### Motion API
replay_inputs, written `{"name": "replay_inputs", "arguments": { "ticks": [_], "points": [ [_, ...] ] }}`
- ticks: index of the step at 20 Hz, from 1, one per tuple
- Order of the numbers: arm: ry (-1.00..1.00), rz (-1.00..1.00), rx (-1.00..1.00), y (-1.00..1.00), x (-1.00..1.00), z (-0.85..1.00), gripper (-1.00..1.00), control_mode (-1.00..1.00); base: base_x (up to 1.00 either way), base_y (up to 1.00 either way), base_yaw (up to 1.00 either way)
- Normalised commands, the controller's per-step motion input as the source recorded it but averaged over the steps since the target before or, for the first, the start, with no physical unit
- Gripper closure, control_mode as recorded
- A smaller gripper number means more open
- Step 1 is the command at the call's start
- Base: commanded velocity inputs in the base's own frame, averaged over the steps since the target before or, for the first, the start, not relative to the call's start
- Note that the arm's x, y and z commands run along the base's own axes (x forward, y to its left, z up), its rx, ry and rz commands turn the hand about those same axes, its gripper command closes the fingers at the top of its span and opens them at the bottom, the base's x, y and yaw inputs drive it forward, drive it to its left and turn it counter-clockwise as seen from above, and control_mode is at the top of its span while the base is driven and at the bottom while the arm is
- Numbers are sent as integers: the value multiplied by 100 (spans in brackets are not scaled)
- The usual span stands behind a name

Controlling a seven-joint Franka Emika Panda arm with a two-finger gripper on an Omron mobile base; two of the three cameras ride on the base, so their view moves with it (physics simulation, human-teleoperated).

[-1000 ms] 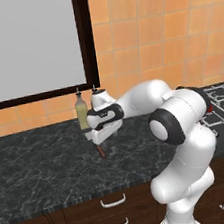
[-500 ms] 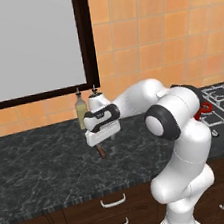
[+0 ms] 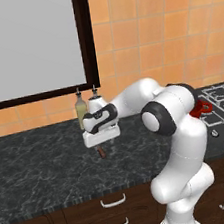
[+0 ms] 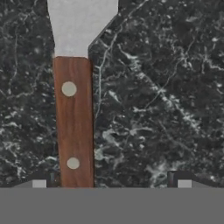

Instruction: Put the lime and sweet potato in the pot. Retrieve the spatula and lightly stir the vegetables in the pot.

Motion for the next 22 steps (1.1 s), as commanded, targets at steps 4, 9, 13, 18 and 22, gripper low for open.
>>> {"name": "replay_inputs", "arguments": {
  "ticks": [4, 9, 13, 18, 22],
  "points": [
    [3, -9, 2, 7, -6, -15, -100, -100, 0, 0, 0],
    [2, -7, 0, 7, -10, -37, -100, -100, 0, 0, 0],
    [4, -8, 1, 10, -1, -49, -100, -100, 0, 0, 0],
    [4, -9, 2, 8, 0, -41, 100, -100, 0, 0, 0],
    [3, -3, 0, 1, 0, -30, 100, -100, 0, 0, 0]
  ]
}}
